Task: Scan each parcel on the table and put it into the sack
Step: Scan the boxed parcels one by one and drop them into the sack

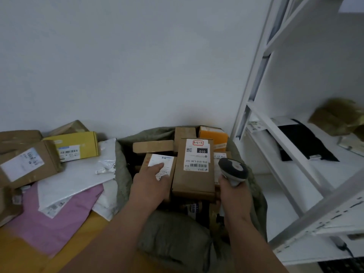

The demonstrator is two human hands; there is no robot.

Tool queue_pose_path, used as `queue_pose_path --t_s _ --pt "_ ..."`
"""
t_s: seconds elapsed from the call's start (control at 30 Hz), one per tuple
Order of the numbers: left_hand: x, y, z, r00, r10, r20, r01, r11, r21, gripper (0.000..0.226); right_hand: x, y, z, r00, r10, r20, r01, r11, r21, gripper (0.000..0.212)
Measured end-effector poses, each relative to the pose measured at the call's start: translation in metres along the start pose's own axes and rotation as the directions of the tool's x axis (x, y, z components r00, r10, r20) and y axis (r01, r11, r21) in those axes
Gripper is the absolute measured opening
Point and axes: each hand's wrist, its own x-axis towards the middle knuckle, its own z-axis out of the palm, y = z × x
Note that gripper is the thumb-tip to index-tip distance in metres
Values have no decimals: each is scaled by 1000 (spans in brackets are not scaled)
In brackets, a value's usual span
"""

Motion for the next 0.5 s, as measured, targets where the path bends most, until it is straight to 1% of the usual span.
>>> queue_pose_path --t_s 0.1,0.17,0.23,0.3,0.43,0.5 --pt "-3 -6 -10 999 31 -15 -32 999 -14 46 -18 -17 0 999 -43 -26 43 999 -17 43" --pt "-5 -13 -20 999 49 -15 -50 998 -32 46 -38 -33 2 997 -75 -9 76 997 24 31" --pt "-8 -23 -34 996 91 -9 -91 995 -28 45 -58 -46 8 996 -70 58 67 996 52 23" --pt "-14 -34 -54 993 116 -20 -117 993 -36 42 -82 -56 19 989 -61 137 55 997 46 24" --pt "-28 -76 -101 995 88 -51 -90 996 -27 45 -140 -65 58 940 -49 338 40 999 32 24" --pt "-36 -106 -126 997 60 -56 -62 998 -33 44 -174 -63 82 915 -28 403 33 999 -4 24"
